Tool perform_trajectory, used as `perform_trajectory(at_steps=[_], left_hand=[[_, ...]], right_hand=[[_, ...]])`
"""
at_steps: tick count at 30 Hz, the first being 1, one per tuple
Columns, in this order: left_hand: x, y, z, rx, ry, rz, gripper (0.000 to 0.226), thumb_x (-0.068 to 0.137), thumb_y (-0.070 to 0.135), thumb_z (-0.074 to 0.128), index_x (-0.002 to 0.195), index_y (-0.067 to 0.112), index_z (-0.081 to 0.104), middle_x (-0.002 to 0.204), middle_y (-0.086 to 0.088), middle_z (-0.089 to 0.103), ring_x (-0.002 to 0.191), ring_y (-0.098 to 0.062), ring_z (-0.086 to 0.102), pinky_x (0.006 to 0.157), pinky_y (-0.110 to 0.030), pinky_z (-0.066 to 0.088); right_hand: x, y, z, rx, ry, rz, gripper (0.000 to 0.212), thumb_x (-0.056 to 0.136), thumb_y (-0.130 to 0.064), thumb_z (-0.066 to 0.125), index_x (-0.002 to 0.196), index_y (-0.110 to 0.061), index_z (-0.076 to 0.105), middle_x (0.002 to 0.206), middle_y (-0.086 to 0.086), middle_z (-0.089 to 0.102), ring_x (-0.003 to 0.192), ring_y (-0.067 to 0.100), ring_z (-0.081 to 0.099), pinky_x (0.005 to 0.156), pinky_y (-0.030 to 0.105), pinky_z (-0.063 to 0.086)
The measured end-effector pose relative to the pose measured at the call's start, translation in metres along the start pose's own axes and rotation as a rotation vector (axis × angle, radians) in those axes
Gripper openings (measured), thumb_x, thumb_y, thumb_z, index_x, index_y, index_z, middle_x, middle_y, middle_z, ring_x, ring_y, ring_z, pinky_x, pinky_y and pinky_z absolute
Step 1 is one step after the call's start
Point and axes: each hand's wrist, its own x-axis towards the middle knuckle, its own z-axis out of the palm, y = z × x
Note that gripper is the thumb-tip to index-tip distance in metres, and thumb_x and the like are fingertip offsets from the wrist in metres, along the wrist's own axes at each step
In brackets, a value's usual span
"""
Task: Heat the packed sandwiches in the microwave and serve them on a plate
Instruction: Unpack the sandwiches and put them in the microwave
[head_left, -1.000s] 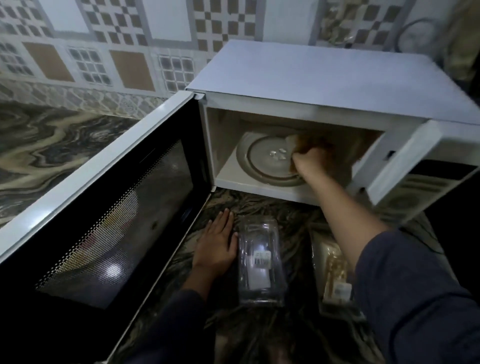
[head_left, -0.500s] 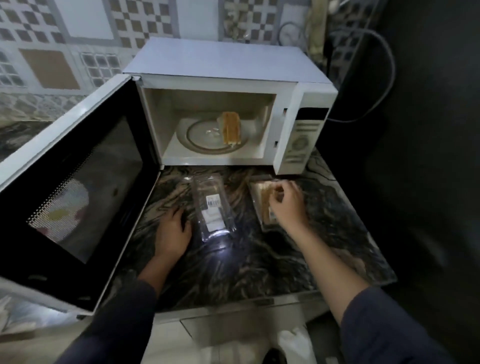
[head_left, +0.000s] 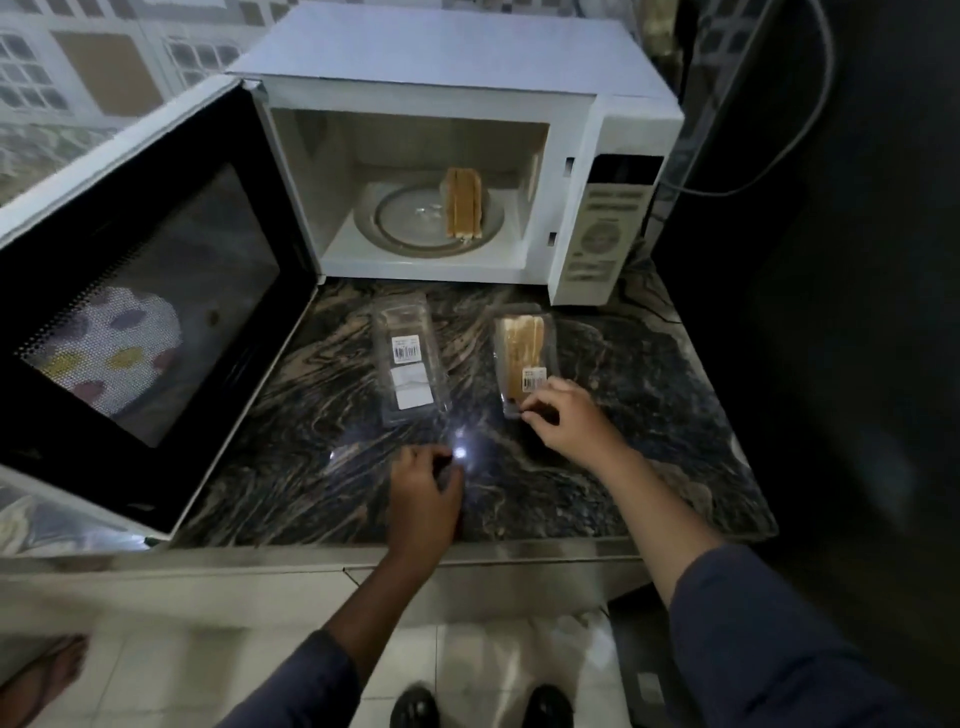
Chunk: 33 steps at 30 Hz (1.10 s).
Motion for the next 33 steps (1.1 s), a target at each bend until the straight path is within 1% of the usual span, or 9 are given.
perform_trajectory(at_steps=[3,5,8,11,14,17,22,30,33], left_hand=[[0.009,0.033,0.028,-0.240,-0.136,-0.168,0.013,0.088,0.009,0.057,0.101,0.009,0.062,0.093,-0.007,0.062,0.088,-0.021,0.060,0.078,-0.029,0.047],[0.022,0.047,0.042,-0.358,-0.176,-0.274,0.020,0.090,0.007,0.054,0.109,0.004,0.060,0.089,-0.004,0.064,0.079,-0.014,0.060,0.069,-0.019,0.047],[0.035,0.055,0.055,-0.576,-0.217,-0.363,0.021,0.090,-0.001,0.052,0.108,-0.007,0.060,0.087,-0.012,0.064,0.070,-0.009,0.058,0.056,-0.007,0.045],[0.037,0.052,0.061,-0.724,-0.211,-0.443,0.019,0.088,-0.001,0.056,0.104,-0.008,0.061,0.090,-0.018,0.065,0.077,-0.017,0.061,0.064,-0.015,0.049],[0.037,0.050,0.063,-0.811,-0.185,-0.509,0.017,0.086,0.000,0.060,0.102,-0.004,0.063,0.094,-0.020,0.067,0.086,-0.023,0.063,0.076,-0.026,0.051],[0.039,0.050,0.062,-0.896,-0.176,-0.551,0.014,0.086,-0.003,0.058,0.099,-0.001,0.064,0.087,-0.014,0.068,0.079,-0.018,0.065,0.070,-0.018,0.054],[0.038,0.047,0.064,-0.947,-0.145,-0.557,0.023,0.086,-0.006,0.056,0.108,-0.010,0.061,0.097,-0.023,0.067,0.081,-0.020,0.066,0.072,-0.017,0.055],[0.041,0.059,0.062,-1.078,-0.049,-0.719,0.009,0.082,-0.010,0.058,0.082,-0.007,0.066,0.060,-0.010,0.069,0.059,-0.015,0.067,0.061,-0.016,0.057],[0.042,0.061,0.062,-1.095,-0.028,-0.741,0.009,0.081,-0.010,0.059,0.087,-0.011,0.065,0.057,-0.010,0.069,0.055,-0.015,0.067,0.060,-0.017,0.057]], right_hand=[[0.003,0.005,-0.003,0.030,0.003,-0.012,0.013,0.088,-0.013,0.060,0.092,-0.006,0.070,0.094,-0.001,0.052,0.099,0.018,0.055,0.083,0.020,0.036],[0.005,0.005,-0.003,0.039,-0.011,-0.006,0.014,0.089,-0.012,0.059,0.092,-0.006,0.071,0.099,0.005,0.060,0.098,0.020,0.057,0.082,0.019,0.037],[0.010,0.006,-0.006,0.050,-0.081,0.002,0.014,0.088,-0.009,0.059,0.093,-0.006,0.072,0.104,0.010,0.064,0.100,0.021,0.059,0.082,0.018,0.037],[0.012,0.006,-0.010,0.046,-0.143,0.012,0.017,0.090,-0.007,0.055,0.094,-0.007,0.071,0.108,0.011,0.062,0.102,0.022,0.057,0.084,0.019,0.038],[0.013,0.005,-0.013,0.054,-0.168,0.031,0.019,0.091,-0.005,0.052,0.093,-0.007,0.071,0.110,0.012,0.061,0.103,0.023,0.056,0.088,0.025,0.040],[0.015,0.002,-0.013,0.053,-0.175,0.048,0.019,0.091,-0.005,0.051,0.091,-0.006,0.069,0.107,0.011,0.062,0.100,0.023,0.056,0.086,0.027,0.042],[0.018,0.002,-0.012,0.065,-0.185,0.087,0.018,0.090,-0.005,0.052,0.086,-0.009,0.069,0.101,0.009,0.066,0.096,0.022,0.060,0.086,0.031,0.046],[0.022,-0.004,-0.013,0.065,-0.231,0.153,0.019,0.089,-0.004,0.051,0.083,-0.010,0.068,0.097,0.006,0.066,0.093,0.020,0.059,0.079,0.026,0.044],[0.025,-0.007,-0.016,0.075,-0.247,0.177,0.021,0.089,-0.004,0.051,0.081,-0.013,0.068,0.093,0.003,0.064,0.093,0.018,0.059,0.078,0.025,0.042]])
